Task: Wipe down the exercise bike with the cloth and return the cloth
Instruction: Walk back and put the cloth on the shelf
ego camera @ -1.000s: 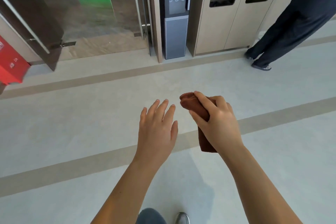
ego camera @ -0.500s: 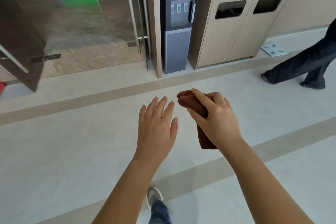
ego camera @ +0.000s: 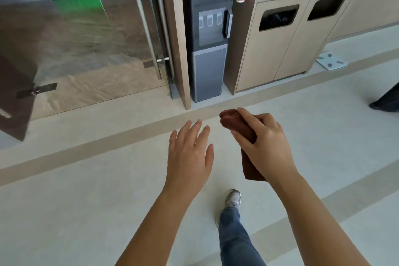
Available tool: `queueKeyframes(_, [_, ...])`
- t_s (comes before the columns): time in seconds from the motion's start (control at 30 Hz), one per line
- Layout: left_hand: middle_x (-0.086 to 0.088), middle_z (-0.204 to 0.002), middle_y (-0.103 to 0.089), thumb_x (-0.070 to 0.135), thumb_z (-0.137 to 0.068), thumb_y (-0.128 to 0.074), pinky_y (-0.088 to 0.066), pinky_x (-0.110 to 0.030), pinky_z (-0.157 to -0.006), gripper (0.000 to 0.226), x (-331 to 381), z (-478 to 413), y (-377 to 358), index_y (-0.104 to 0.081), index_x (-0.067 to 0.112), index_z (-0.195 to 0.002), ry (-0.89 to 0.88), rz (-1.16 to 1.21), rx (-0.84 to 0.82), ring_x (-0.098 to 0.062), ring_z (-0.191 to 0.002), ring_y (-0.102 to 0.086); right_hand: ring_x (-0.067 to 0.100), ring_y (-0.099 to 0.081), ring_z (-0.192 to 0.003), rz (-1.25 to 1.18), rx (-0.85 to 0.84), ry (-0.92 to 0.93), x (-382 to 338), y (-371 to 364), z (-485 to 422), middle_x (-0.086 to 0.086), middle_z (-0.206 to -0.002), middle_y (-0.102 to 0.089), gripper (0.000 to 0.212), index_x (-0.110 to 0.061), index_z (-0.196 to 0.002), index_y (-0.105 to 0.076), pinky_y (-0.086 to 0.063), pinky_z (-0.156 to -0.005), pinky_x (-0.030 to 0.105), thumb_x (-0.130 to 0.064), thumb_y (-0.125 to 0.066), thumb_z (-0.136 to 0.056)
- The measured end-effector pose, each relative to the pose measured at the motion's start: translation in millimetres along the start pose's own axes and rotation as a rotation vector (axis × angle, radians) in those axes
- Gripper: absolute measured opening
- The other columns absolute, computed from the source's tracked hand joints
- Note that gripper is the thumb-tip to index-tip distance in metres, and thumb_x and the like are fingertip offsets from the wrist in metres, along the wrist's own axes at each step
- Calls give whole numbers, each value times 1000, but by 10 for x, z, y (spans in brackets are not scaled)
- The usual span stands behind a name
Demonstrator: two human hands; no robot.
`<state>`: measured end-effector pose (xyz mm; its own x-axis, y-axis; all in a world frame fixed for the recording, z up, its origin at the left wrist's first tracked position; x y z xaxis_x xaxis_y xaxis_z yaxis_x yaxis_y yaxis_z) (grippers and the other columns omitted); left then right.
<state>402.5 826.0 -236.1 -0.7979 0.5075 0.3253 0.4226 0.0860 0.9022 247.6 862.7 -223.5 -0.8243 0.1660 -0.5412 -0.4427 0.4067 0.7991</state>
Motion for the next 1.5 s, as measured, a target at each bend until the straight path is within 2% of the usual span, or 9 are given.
queueKeyframes(0.13, [-13, -131, -53, 21, -87, -57, -26, -51, -105, 38, -22, -873, -261, -55, 8, -123, -19, -23, 4, -33, -125, -44, 31, -52, -104, -11, 27, -20, 330, -109, -796, 10, -115, -56, 48, -34, -132, -46, -46, -83, 38, -37, -59, -86])
queueKeyframes(0.27, [-3, -146, -35, 31, -95, -39, -10, -41, -113, 44, 80, -1852, -504, -40, 17, -136, -26, -24, -46, -21, -138, -22, 32, -50, -105, -7, 38, -45, 699, -60, -1696, 11, -116, -55, 49, -34, -133, -44, -47, -82, 41, -38, -58, -86])
queueKeyframes(0.43, [-12, -136, -49, 20, -90, -52, -21, -49, -109, 39, 232, -2839, -651, -52, 8, -127, -36, 36, 14, -30, -131, -37, 33, -51, -102, 2, 106, -43, 1057, 74, -2711, 11, -114, -55, 49, -34, -132, -46, -47, -80, 40, -37, -60, -85])
queueKeyframes(0.53, [-10, -140, -45, 23, -91, -49, -17, -46, -111, 41, 197, -3250, -785, -49, 11, -130, -16, 30, -23, -28, -134, -32, 33, -51, -102, 24, 95, -56, 1202, 43, -3171, 11, -115, -55, 50, -33, -133, -46, -47, -80, 38, -37, -60, -85])
queueKeyframes(0.63, [-15, -133, -51, 16, -87, -57, -26, -52, -105, 38, 111, -3655, -866, -55, 6, -123, -37, 50, 2, -33, -128, -41, 33, -51, -102, 2, 74, -41, 1251, -55, -3571, 11, -116, -55, 50, -33, -134, -44, -45, -81, 37, -36, -60, -86])
queueKeyframes(0.77, [-19, -126, -56, 12, -84, -61, -36, -60, -98, 36, -51, -4301, -981, -58, 1, -118, -70, 49, 82, -38, -120, -48, 30, -51, -104, -1, 81, -17, 1255, -241, -4185, 10, -117, -55, 51, -33, -134, -43, -44, -83, 35, -35, -59, -86])
queueKeyframes(1.13, [-18, -125, -56, 15, -83, -63, -37, -61, -96, 37, -758, -6550, -805, -59, 3, -117, -139, 80, 262, -39, -121, -46, 30, -52, -102, 33, 140, 39, 778, -684, -6385, 9, -116, -54, 51, -35, -134, -43, -46, -80, 35, -40, -58, -85])
queueKeyframes(1.37, [-15, -128, -55, 22, -81, -65, -29, -55, -102, 41, -1015, -7612, -615, -59, 7, -118, -226, 21, 358, -37, -124, -44, 30, -51, -107, 42, 175, 80, 489, -754, -7427, 8, -119, -52, 52, -35, -135, -42, -48, -89, 42, -43, -56, -85])
queueKeyframes(1.5, [-15, -129, -55, 28, -83, -58, -26, -55, -103, 41, -1027, -8013, -541, -59, 8, -119, -229, 21, 399, -36, -125, -43, 30, -52, -106, 21, 210, 147, 381, -693, -7863, 9, -116, -54, 52, -34, -135, -43, -47, -89, 40, -41, -57, -85])
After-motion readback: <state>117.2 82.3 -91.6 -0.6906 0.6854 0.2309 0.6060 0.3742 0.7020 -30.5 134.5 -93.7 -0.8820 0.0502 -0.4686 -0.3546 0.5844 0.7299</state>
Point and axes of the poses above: each hand's wrist, its own z-axis away from the middle knuckle, its own y-axis out of the back of the hand, x = y × z, the point moved 2 cm from there along -z, towards the middle knuckle
